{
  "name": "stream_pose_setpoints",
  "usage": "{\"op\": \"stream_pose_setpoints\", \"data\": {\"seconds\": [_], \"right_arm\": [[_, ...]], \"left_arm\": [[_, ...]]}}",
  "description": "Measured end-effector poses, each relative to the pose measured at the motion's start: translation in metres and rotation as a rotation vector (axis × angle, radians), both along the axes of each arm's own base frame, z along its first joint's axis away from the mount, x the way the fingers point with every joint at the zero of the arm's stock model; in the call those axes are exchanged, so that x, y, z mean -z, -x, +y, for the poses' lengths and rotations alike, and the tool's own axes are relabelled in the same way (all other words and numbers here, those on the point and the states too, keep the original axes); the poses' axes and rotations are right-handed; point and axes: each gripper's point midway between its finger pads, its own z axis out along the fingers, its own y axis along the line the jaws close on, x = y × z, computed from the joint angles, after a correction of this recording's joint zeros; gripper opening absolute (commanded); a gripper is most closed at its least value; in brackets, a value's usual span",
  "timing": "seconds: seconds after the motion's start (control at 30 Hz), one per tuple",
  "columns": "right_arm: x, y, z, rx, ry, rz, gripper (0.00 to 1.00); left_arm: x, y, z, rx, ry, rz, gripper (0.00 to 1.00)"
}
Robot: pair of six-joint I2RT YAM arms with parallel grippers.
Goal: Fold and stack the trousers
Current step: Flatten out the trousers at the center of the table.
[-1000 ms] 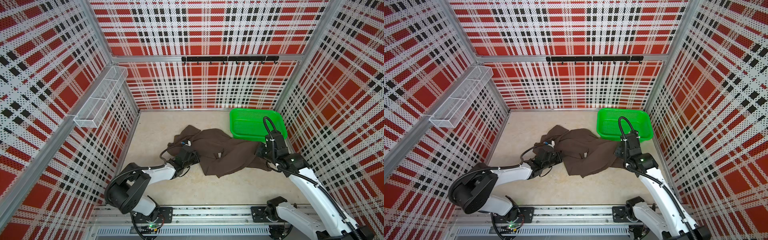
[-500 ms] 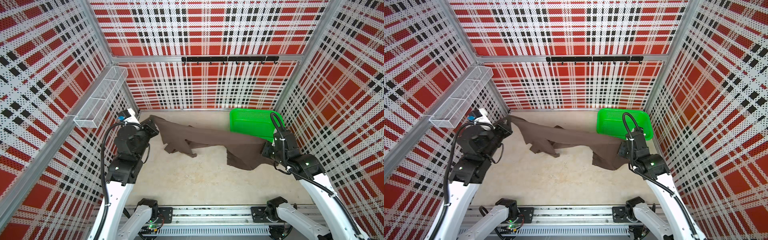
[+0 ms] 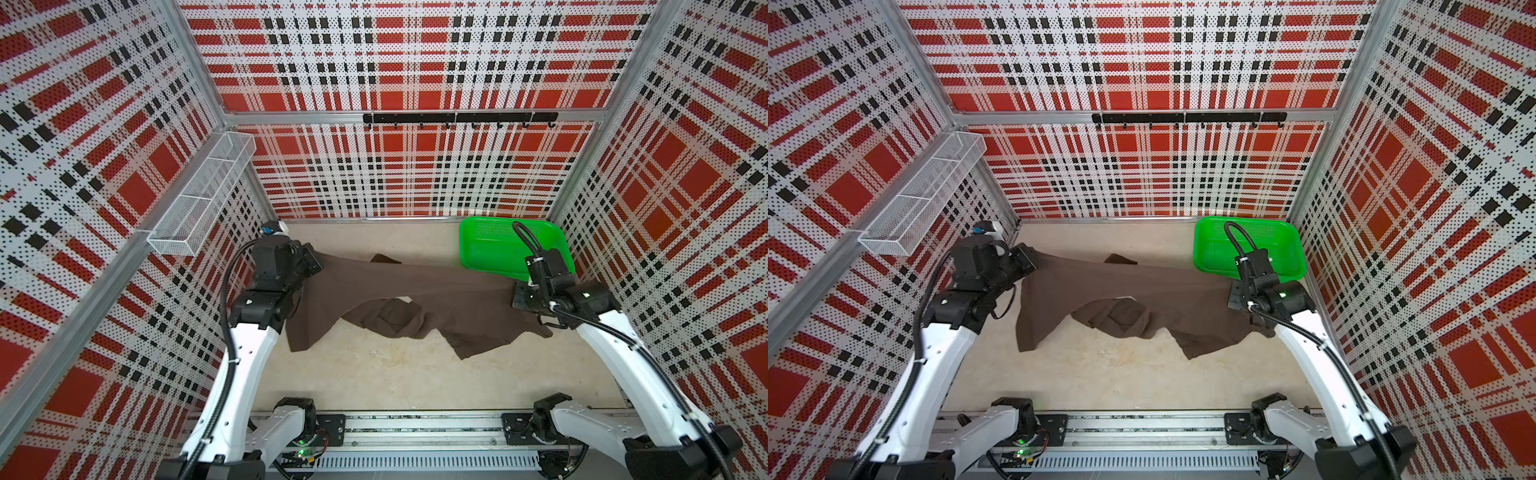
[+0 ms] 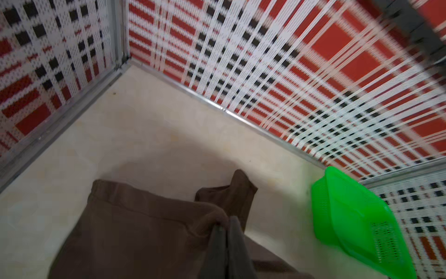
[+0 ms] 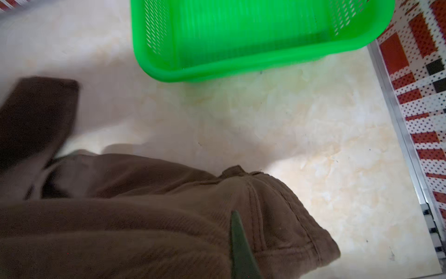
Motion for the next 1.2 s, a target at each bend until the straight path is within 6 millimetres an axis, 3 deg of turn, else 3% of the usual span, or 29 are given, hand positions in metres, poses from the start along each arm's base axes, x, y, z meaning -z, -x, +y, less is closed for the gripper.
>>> {"op": "stream_pose_setpoints", "data": {"seconds": [0.1,0.17,0.33,0.43,0.53,0.6,0.67,0.77,0.83,0.87,0.93,1.0,1.1,1.2], "right_arm": [[0.031,-0.003,0.001,-0.009,0.035,0.093,0.0],[0.041,-0.006,0.001,-0.011,0.043,0.111,0.0],[0.031,-0.021,0.005,-0.027,0.041,0.075,0.0],[0.006,-0.048,0.012,-0.041,0.046,0.031,0.0],[-0.044,-0.092,0.018,-0.046,0.071,-0.071,0.0],[-0.093,-0.122,0.018,-0.038,0.1,-0.181,0.0],[-0.155,-0.149,0.015,-0.014,0.131,-0.319,0.0],[-0.235,-0.164,0.008,0.026,0.154,-0.507,0.0],[-0.266,-0.155,0.001,0.048,0.163,-0.585,0.0],[-0.271,-0.147,-0.003,0.053,0.167,-0.597,0.0],[-0.258,-0.127,-0.008,0.047,0.173,-0.569,0.0],[-0.224,-0.109,-0.012,0.032,0.181,-0.499,0.0],[-0.142,-0.084,-0.014,0.004,0.188,-0.334,0.0],[-0.051,-0.06,-0.015,-0.02,0.197,-0.134,0.0]], "left_arm": [[0.045,-0.006,-0.001,0.001,-0.018,0.104,0.0],[0.058,-0.008,-0.002,0.003,-0.023,0.129,0.0],[0.046,-0.023,0.001,-0.002,-0.032,0.086,0.0],[0.023,-0.049,0.004,-0.005,-0.032,0.05,0.0],[-0.018,-0.089,0.01,-0.007,-0.027,-0.018,0.0],[-0.053,-0.116,0.014,-0.008,-0.025,-0.085,0.0],[-0.095,-0.141,0.016,0.005,-0.016,-0.162,0.0],[-0.16,-0.161,0.011,0.041,-0.004,-0.296,0.0],[-0.187,-0.159,0.007,0.063,0.002,-0.352,0.0],[-0.195,-0.154,0.005,0.075,0.004,-0.37,0.0],[-0.196,-0.142,0.0,0.098,0.008,-0.374,0.0],[-0.174,-0.13,-0.004,0.119,0.013,-0.333,0.0],[-0.104,-0.112,-0.007,0.135,0.016,-0.193,0.0],[-0.01,-0.095,-0.008,0.14,0.026,0.006,0.0]]}}
